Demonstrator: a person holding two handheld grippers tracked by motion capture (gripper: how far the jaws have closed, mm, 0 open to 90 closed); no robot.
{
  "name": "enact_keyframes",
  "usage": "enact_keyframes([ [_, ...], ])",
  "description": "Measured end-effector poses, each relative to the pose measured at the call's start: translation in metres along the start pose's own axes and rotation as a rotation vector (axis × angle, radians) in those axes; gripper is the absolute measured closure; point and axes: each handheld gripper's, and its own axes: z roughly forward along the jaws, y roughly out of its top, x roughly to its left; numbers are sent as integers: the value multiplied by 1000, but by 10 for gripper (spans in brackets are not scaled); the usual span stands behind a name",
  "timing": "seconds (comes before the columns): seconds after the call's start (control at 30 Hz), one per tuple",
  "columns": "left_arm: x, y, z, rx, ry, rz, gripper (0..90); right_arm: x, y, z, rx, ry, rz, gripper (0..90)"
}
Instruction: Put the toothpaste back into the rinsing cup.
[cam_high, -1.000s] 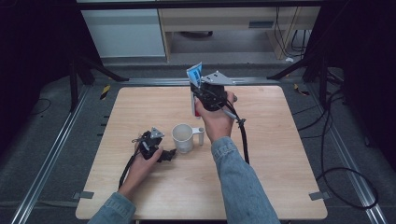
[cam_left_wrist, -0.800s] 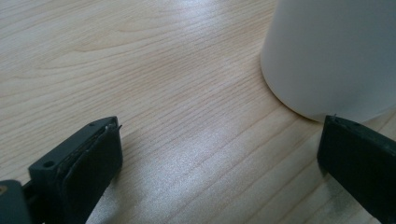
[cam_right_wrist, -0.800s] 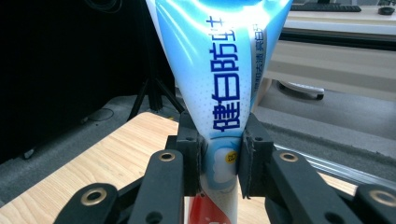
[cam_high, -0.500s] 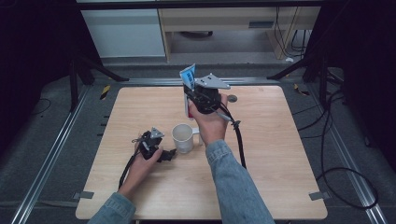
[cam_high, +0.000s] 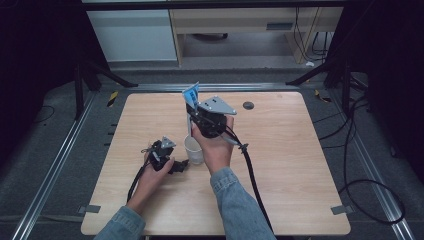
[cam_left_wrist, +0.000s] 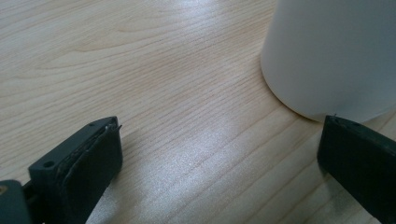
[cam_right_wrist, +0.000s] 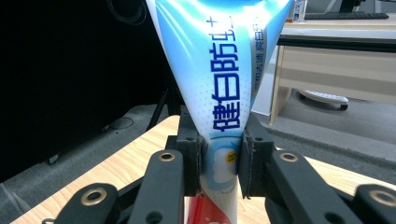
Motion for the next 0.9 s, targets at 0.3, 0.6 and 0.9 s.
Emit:
enact_keyframes([
  [0.3,0,0,0,0,0,0,0,2,1,-3,-8,-7,-3,735],
  [0.6,0,0,0,0,0,3,0,8,-2,-5,-28,-35,9,735],
  [0.9,0,0,0,-3,1,1,0,19,-9,-7,-58,-70,-13,735],
])
